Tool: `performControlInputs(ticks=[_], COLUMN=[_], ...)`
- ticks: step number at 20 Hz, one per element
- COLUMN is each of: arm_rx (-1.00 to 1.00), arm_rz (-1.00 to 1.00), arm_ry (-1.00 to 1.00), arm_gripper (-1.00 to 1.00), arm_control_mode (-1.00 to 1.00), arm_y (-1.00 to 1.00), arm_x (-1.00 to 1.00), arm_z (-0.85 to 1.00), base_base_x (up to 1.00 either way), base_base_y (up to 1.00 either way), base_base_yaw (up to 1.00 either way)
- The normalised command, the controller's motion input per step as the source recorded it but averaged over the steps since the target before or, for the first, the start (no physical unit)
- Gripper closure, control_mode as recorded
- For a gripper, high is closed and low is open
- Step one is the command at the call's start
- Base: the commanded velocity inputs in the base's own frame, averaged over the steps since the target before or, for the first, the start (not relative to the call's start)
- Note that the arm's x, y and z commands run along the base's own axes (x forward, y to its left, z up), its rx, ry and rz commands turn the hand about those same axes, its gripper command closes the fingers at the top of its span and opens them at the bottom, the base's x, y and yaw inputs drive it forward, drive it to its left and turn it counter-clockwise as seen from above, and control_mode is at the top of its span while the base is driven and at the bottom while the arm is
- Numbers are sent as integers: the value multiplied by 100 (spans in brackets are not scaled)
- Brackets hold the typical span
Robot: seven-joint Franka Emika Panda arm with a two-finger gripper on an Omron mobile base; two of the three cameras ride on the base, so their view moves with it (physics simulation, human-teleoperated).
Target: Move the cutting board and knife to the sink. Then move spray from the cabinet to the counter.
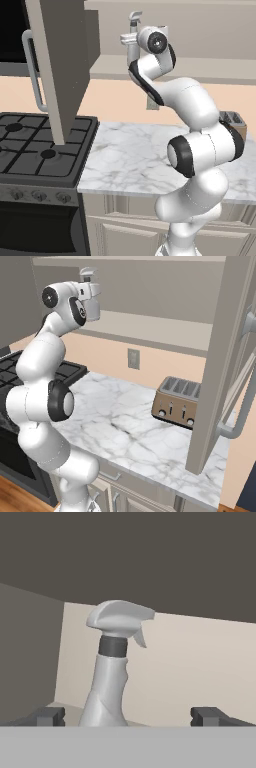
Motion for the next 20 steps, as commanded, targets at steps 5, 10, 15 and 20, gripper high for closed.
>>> performControlInputs(ticks=[5,10,15,20], arm_rx=[1,2,1,1], arm_rz=[0,0,0,0], arm_ry=[0,0,0,1], arm_gripper=[-100,-100,-100,-100], arm_control_mode=[-100,-100,-100,-100], arm_y=[0,3,8,1], arm_x=[22,21,26,25], arm_z=[0,0,0,0], base_base_x=[0,0,0,0], base_base_y=[0,0,0,0], base_base_yaw=[0,0,0,0])
